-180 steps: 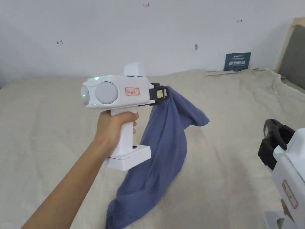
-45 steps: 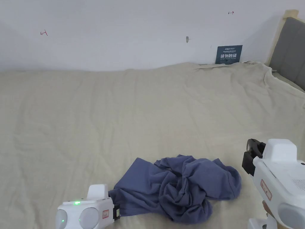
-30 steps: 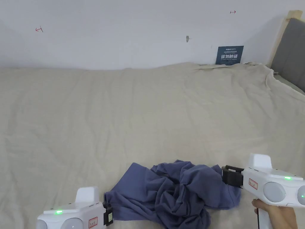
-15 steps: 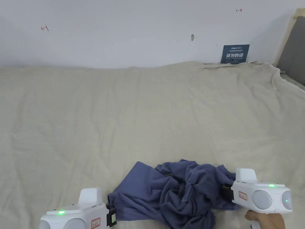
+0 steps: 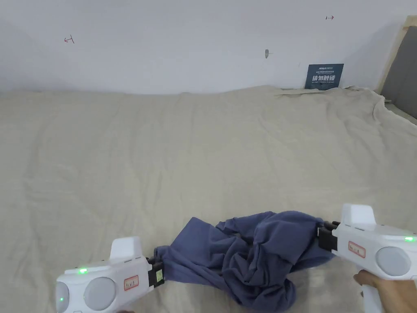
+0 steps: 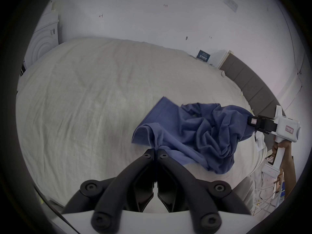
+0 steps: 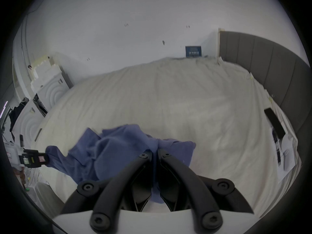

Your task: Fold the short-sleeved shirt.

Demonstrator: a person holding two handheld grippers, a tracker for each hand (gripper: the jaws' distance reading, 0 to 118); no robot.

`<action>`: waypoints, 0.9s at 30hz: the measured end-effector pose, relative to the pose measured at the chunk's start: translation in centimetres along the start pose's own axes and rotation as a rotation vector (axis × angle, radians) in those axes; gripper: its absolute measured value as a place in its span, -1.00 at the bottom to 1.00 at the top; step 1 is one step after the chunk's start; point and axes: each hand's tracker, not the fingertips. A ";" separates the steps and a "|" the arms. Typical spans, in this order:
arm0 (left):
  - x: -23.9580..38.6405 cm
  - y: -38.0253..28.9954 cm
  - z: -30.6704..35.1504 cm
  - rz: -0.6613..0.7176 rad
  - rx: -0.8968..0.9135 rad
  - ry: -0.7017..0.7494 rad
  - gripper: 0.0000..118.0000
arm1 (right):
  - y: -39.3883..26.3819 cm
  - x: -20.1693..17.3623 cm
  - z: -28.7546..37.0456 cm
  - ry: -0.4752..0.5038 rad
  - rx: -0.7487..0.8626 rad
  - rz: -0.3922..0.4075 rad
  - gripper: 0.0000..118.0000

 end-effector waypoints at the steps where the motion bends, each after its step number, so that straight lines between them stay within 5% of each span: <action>1: -0.1 0.7 0.3 0.008 0.014 -0.007 -1.00 | 0.9 -0.3 0.9 0.003 0.027 0.007 -0.94; 8: -1.7 7.5 3.3 0.003 0.170 0.009 -1.00 | 6.3 -2.2 6.0 0.016 0.146 0.048 -0.94; 27: -3.6 26.8 13.1 -0.051 0.495 0.179 -1.00 | 22.5 -0.1 9.2 -0.088 0.353 0.080 -0.94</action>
